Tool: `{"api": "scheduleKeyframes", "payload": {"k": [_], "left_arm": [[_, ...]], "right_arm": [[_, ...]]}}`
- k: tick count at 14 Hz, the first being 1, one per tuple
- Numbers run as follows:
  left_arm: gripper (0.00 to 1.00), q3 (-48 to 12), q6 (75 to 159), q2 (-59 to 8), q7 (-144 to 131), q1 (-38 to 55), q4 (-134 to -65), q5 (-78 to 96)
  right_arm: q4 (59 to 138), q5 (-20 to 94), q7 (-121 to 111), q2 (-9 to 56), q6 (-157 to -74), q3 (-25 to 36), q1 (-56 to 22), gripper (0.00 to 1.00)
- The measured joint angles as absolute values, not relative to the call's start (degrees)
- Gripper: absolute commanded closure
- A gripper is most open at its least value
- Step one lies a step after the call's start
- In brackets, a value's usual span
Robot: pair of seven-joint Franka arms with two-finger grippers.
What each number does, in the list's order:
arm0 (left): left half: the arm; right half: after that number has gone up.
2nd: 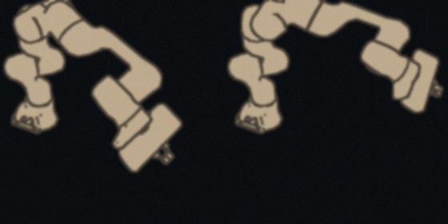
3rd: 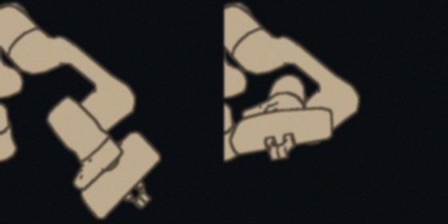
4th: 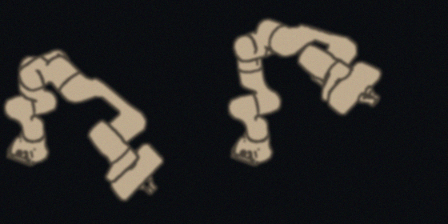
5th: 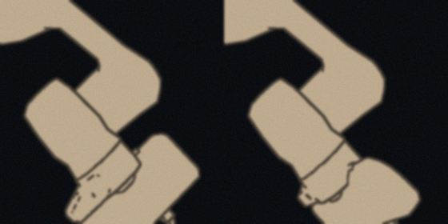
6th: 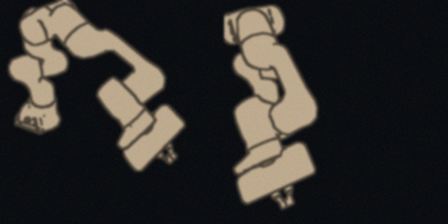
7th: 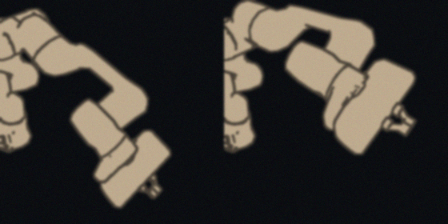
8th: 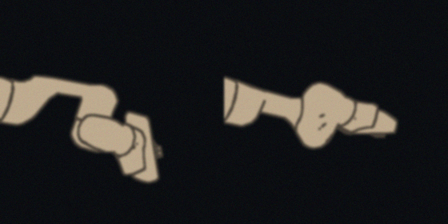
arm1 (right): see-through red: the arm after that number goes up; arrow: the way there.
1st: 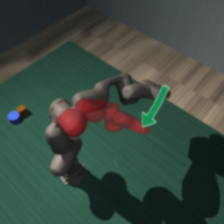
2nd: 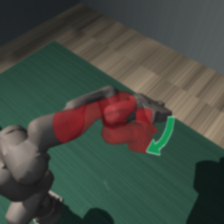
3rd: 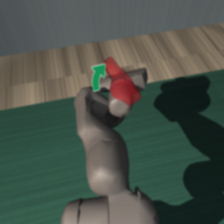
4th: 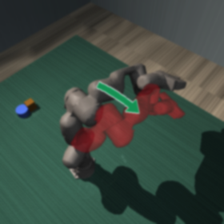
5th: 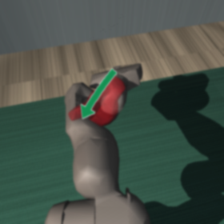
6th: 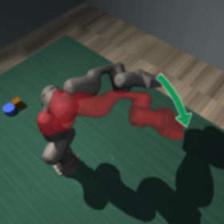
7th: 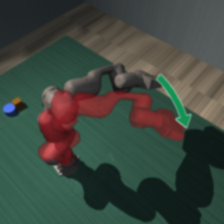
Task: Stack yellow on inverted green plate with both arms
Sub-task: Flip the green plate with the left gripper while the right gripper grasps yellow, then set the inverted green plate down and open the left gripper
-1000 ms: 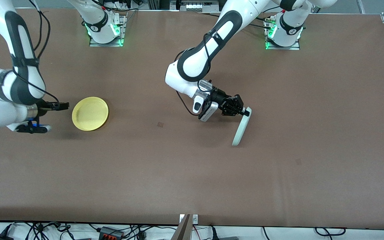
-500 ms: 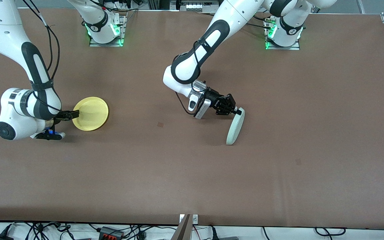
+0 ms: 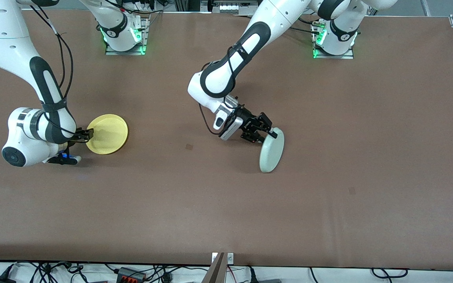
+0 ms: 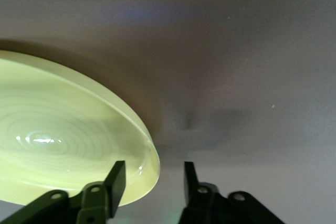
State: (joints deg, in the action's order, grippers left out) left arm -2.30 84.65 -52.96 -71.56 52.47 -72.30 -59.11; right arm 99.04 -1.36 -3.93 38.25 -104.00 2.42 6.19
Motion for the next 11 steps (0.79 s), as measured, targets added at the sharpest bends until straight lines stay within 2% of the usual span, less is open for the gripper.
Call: {"api": "scheduleKeyframes", "payload": {"k": [1,2,3,4,11], "left_arm": [[0.00,-2.3,85.8,-52.9,-71.6,52.4,-70.6,-56.8],[0.00,-2.3,87.4,-52.9,-71.7,52.4,-68.9,-54.4],[0.00,-2.3,89.6,-52.8,-71.7,52.3,-67.6,-51.8],[0.00,-2.3,91.9,-52.7,-71.9,52.0,-66.8,-49.3],[0.00,-2.3,107.7,-52.4,-73.9,45.0,-66.8,-33.4]], "right_arm": [[99.0,-1.4,-3.9,38.4,-104.0,2.4,6.2,0.67],[99.0,-1.4,-3.9,38.6,-104.0,2.4,6.2,0.85],[99.0,-1.3,-3.9,38.7,-104.0,2.4,6.2,0.95],[99.0,-1.3,-3.9,38.8,-104.0,2.3,6.2,1.00],[95.8,-1.0,-4.2,38.4,-101.2,1.8,5.9,1.00]]}}
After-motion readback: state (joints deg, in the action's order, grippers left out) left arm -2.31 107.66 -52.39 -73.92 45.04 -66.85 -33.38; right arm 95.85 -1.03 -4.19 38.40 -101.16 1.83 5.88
